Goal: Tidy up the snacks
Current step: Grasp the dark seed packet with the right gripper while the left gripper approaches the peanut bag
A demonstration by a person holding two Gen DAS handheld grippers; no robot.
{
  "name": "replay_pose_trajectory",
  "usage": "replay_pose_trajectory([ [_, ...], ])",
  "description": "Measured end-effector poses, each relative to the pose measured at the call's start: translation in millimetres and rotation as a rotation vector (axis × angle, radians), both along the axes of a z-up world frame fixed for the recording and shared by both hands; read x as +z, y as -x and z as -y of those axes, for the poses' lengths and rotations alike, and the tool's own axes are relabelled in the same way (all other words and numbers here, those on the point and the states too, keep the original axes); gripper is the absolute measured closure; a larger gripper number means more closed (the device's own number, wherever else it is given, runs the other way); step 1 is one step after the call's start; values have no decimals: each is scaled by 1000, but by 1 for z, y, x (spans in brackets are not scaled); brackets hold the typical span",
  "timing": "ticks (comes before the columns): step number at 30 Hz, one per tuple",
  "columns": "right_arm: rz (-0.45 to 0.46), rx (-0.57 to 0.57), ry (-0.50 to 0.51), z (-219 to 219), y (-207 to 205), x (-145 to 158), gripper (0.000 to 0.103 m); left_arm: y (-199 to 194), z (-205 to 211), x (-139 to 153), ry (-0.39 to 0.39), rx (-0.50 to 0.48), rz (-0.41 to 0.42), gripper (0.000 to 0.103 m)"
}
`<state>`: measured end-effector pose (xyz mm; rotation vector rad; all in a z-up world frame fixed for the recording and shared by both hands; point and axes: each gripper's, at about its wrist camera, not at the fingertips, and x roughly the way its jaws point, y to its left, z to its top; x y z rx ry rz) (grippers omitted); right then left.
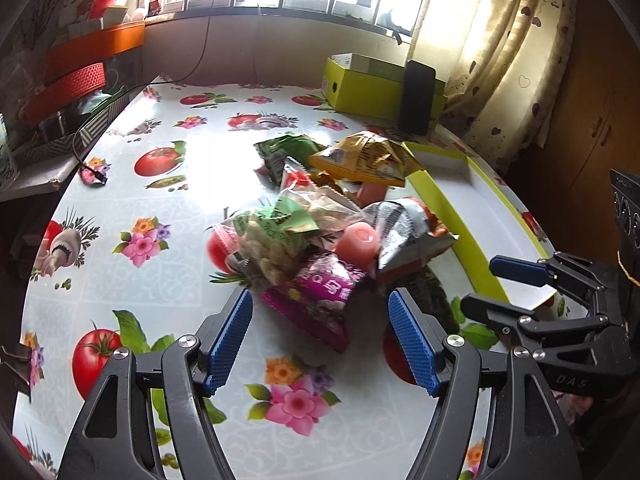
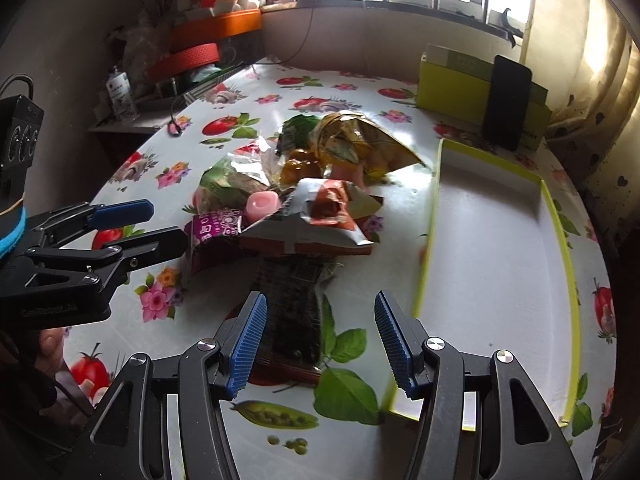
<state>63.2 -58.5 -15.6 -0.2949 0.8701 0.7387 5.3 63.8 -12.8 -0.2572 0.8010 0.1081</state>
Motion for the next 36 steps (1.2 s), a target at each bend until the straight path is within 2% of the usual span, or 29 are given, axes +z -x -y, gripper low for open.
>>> replay_pose_trajectory([
  [11, -76, 15, 30, -37, -11, -27, 47, -3, -16, -3, -2, -6, 12, 32],
  [17, -87, -6, 72, -49, -16, -40, 48, -4, -22, -3, 6, -2, 17, 32],
  [21, -50, -13, 84, -51, -15, -40, 62, -6, -23, -4, 11, -10, 16, 32],
  [23, -45, -9, 81, -49, -14, -39, 64, -6, -22, -4, 10, -14, 17, 32],
  [30, -31, 20, 61, -38, -3, -32, 66, -10, -22, -1, 9, -19, 23, 32],
  [36, -7, 16, 0, -23, 3, -12, 66, -14, -28, 0, 7, -7, 30, 32],
])
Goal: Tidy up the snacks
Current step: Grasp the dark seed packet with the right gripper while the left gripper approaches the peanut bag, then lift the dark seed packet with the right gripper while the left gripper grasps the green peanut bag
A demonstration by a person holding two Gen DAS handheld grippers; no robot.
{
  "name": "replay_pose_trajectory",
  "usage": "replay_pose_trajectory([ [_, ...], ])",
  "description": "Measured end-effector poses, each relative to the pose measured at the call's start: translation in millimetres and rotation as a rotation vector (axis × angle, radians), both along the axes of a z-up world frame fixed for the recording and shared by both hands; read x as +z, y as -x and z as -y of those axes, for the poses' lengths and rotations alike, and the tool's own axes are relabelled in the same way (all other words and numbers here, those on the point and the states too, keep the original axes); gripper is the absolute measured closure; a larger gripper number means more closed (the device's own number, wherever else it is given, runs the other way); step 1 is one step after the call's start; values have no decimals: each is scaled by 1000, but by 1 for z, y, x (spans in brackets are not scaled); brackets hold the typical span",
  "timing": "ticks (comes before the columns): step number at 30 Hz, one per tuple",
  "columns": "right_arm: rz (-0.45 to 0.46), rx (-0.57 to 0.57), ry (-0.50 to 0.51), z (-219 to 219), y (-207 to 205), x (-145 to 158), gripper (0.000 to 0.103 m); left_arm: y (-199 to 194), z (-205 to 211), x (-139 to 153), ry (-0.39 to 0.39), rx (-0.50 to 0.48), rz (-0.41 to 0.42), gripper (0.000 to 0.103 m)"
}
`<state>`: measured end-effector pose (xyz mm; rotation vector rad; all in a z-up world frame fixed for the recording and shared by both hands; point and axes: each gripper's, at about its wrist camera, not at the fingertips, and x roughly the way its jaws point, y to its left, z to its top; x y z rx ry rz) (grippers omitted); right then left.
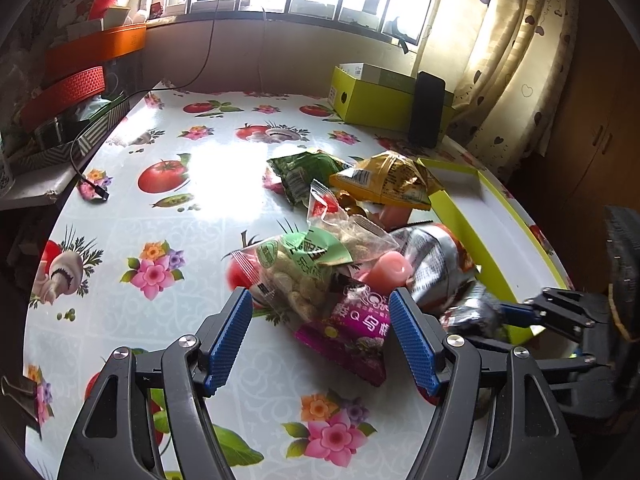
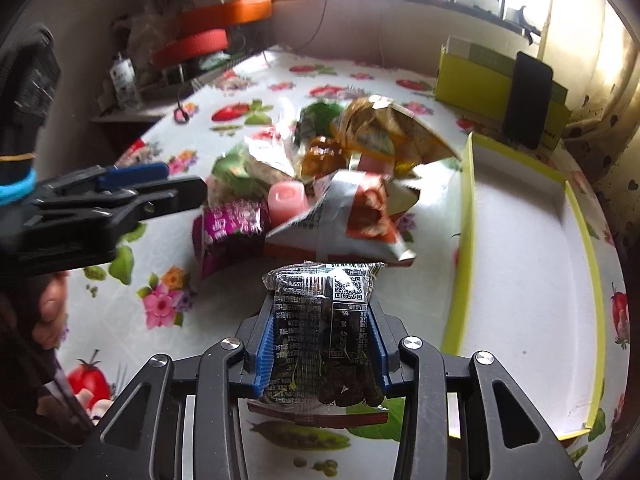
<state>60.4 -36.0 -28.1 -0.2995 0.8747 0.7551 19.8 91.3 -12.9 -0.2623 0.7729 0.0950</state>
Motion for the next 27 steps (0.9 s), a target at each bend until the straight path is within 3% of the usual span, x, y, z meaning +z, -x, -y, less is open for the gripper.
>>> replay_pose_trajectory([
  [10, 30, -35, -44, 17, -4, 17, 66, -20, -20, -9, -77, -2, -14, 32],
  [14, 26, -39, -48, 17, -8, 17, 66, -32, -23, -12, -91, -72, -15, 32],
  [23, 18, -42, -55, 19, -15, 13, 66, -64, -9, -25, -230, -246, -44, 32],
  [27, 17, -50, -58, 20, -18, 13, 66, -78, -14, -31, -199, -256, -80, 32],
])
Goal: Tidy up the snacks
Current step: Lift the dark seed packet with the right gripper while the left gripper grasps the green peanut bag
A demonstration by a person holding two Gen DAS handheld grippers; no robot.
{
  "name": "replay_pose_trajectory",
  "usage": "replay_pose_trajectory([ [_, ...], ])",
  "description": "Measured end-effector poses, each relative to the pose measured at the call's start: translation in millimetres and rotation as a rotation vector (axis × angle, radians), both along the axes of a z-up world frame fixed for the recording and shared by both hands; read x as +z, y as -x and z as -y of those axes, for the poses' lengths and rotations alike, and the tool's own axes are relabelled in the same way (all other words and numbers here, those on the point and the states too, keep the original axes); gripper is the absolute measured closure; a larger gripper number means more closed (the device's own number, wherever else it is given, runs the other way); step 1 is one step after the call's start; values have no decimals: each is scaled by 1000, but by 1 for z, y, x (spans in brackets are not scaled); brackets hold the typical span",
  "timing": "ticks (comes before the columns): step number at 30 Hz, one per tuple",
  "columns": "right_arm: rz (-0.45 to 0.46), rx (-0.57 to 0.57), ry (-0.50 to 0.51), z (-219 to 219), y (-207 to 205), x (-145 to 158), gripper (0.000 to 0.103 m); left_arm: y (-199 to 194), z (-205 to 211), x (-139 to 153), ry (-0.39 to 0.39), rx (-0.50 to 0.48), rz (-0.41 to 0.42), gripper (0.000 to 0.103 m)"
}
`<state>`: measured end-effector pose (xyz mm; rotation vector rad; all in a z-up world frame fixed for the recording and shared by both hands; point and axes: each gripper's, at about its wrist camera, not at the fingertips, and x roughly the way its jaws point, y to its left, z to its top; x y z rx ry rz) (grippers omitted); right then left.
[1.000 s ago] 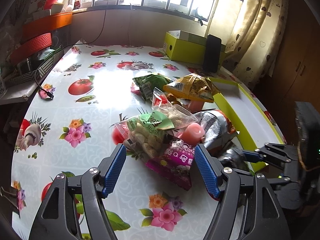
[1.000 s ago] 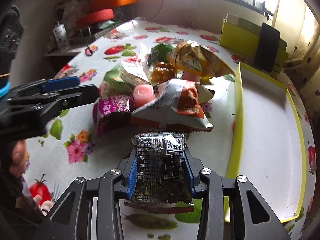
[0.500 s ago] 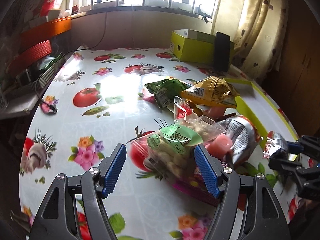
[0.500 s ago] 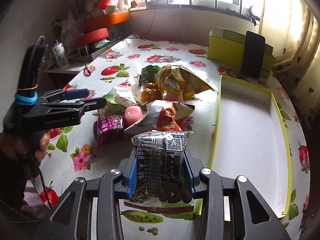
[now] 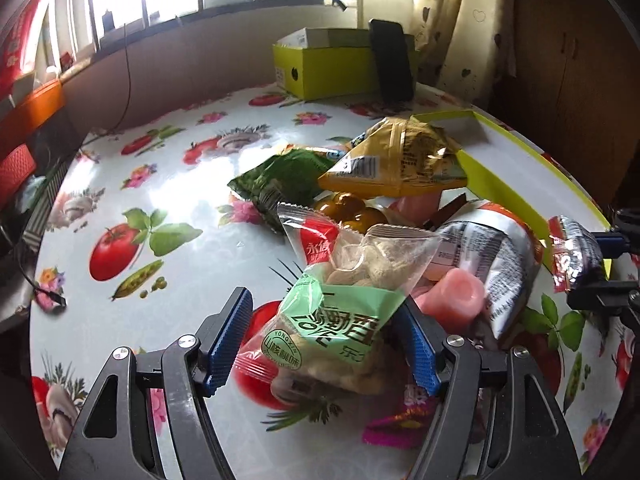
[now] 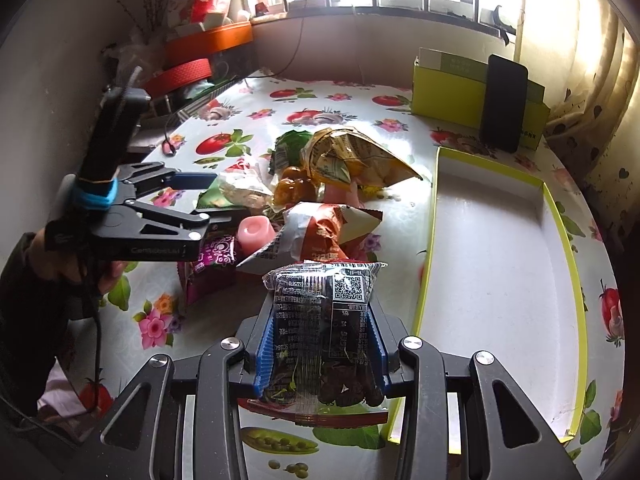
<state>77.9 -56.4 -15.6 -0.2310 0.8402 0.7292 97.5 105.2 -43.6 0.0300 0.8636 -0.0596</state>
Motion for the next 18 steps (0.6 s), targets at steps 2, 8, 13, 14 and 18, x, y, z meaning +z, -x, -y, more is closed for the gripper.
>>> replay_pose_trajectory([
  [2, 2, -5, -5, 2, -2, 1, 66, -4, -4, -5, 18, 28, -22, 32],
  [8, 13, -20, -20, 9, -6, 4, 66, 3, -13, -5, 80, 114, -4, 53],
  [13, 20, -26, -34, 16, -5, 7, 66, 12, -13, 1, 78, 170, 14, 57],
  [14, 23, -28, -38, 18, -4, 8, 66, 15, -14, 4, 83, 188, 22, 58],
  [18, 33, -38, -49, 24, -3, 12, 66, 23, -17, 14, 92, 238, 48, 59],
])
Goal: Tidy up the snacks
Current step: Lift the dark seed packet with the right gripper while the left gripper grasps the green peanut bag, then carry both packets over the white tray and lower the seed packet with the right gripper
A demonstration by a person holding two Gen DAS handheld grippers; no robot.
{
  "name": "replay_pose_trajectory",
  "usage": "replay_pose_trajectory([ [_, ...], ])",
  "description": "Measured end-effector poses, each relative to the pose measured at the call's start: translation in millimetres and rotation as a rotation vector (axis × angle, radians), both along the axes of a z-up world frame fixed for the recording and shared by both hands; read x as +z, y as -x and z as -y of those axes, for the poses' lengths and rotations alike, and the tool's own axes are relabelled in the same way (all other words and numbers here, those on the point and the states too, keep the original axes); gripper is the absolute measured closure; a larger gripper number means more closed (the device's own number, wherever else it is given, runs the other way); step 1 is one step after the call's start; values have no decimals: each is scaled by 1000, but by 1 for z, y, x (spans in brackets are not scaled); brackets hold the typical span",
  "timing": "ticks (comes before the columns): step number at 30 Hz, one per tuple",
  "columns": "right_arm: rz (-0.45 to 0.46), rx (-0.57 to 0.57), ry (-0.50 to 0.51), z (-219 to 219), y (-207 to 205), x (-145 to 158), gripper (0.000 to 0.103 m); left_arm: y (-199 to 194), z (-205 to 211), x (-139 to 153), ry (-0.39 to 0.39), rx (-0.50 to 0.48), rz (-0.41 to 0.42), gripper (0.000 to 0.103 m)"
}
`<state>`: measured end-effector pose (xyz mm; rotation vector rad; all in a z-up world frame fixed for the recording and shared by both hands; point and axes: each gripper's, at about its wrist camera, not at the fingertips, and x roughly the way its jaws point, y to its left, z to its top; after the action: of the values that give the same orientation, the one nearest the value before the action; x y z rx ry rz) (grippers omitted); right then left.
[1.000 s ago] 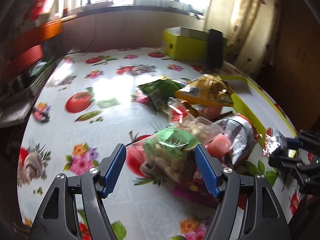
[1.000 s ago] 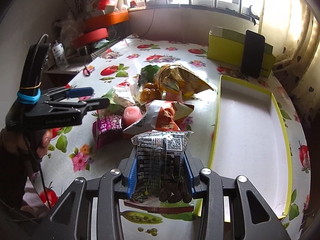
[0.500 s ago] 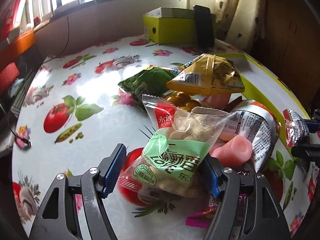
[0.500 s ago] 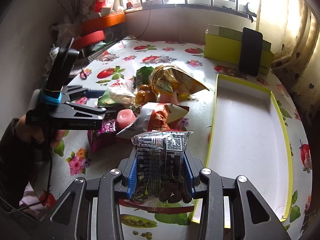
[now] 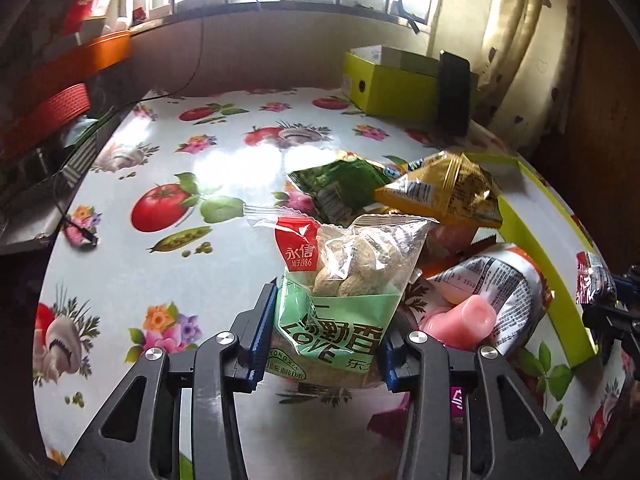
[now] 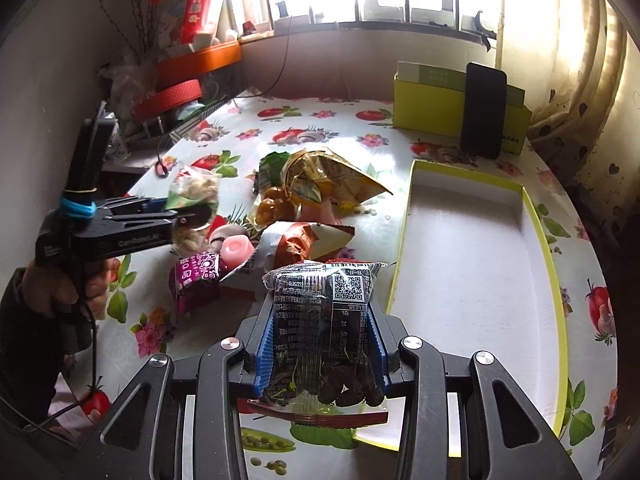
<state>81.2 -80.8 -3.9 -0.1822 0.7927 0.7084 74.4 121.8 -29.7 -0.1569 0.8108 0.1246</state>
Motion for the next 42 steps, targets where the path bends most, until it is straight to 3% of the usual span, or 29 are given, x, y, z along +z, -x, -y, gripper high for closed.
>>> replay_pose_trajectory([
  [8, 21, -33, -20, 14, 2, 8, 66, 18, 4, 28, 7, 81, 43, 59],
  [12, 27, -46, -29, 20, 3, 10, 66, 25, 13, 41, 32, 76, 67, 59],
  [27, 32, -97, -42, 43, -3, 12, 66, 19, 65, 61, 86, -55, 95, 59],
  [42, 29, -143, -43, 67, -9, 9, 66, 0, 114, 60, 106, -174, 65, 59],
])
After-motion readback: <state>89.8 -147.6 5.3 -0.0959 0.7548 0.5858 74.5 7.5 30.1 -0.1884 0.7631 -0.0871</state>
